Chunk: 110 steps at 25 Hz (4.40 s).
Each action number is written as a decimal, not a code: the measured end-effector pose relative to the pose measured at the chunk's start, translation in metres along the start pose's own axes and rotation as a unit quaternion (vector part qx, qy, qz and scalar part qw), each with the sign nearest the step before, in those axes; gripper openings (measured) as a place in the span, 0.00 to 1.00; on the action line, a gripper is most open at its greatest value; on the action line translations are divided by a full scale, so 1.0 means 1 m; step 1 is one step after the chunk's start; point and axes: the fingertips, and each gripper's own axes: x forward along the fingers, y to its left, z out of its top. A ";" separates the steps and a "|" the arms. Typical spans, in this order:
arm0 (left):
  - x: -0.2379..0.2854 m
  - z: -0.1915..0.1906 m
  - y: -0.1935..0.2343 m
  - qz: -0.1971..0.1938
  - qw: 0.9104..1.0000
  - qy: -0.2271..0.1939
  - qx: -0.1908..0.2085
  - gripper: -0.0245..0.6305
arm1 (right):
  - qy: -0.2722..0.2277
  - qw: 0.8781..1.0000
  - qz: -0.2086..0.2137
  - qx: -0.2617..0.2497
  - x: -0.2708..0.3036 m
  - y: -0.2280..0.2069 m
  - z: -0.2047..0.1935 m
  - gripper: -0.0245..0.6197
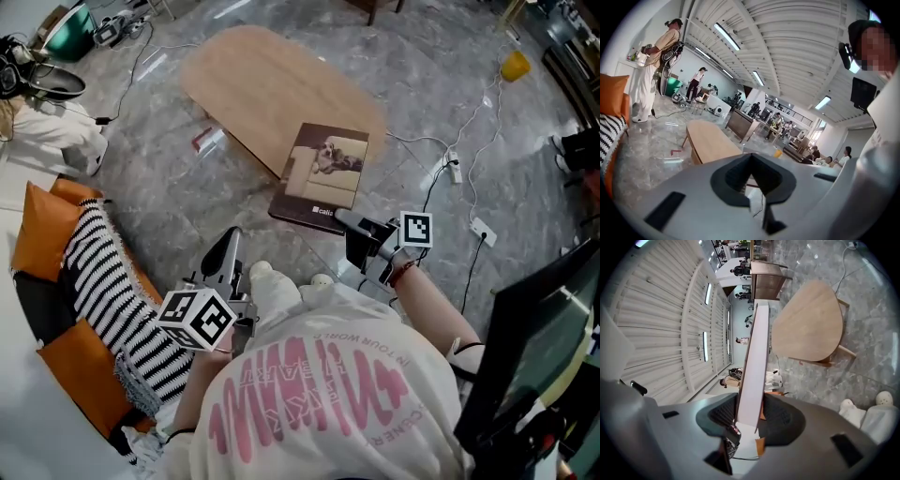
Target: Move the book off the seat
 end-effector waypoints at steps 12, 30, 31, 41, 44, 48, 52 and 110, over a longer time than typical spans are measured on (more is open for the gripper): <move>0.053 0.029 0.015 -0.078 0.996 0.045 0.022 0.05 | -0.065 0.998 -0.013 -0.011 0.014 0.002 0.015 0.32; 0.128 0.097 0.086 -0.167 0.977 0.113 0.072 0.05 | -0.213 0.977 -0.019 0.005 0.083 -0.019 0.044 0.32; 0.131 0.098 0.089 -0.169 0.977 0.114 0.070 0.05 | -0.216 0.976 -0.023 0.008 0.085 -0.025 0.043 0.32; 0.162 0.106 0.103 -0.171 0.975 0.131 0.045 0.05 | -0.239 0.968 -0.051 0.059 0.090 -0.069 0.061 0.32; 0.162 0.106 0.114 -0.148 0.979 0.132 0.050 0.05 | -0.233 0.968 -0.060 0.074 0.089 -0.087 0.066 0.32; 0.159 0.103 0.123 -0.120 0.982 0.135 0.049 0.05 | -0.213 0.971 -0.079 0.081 0.082 -0.111 0.077 0.32; 0.163 0.095 0.130 -0.088 0.986 0.139 0.036 0.05 | -0.188 0.973 -0.093 0.093 0.078 -0.133 0.087 0.32; 0.208 0.026 0.119 0.037 0.984 0.177 -0.005 0.05 | -0.034 0.949 -0.296 0.103 0.021 -0.307 0.087 0.38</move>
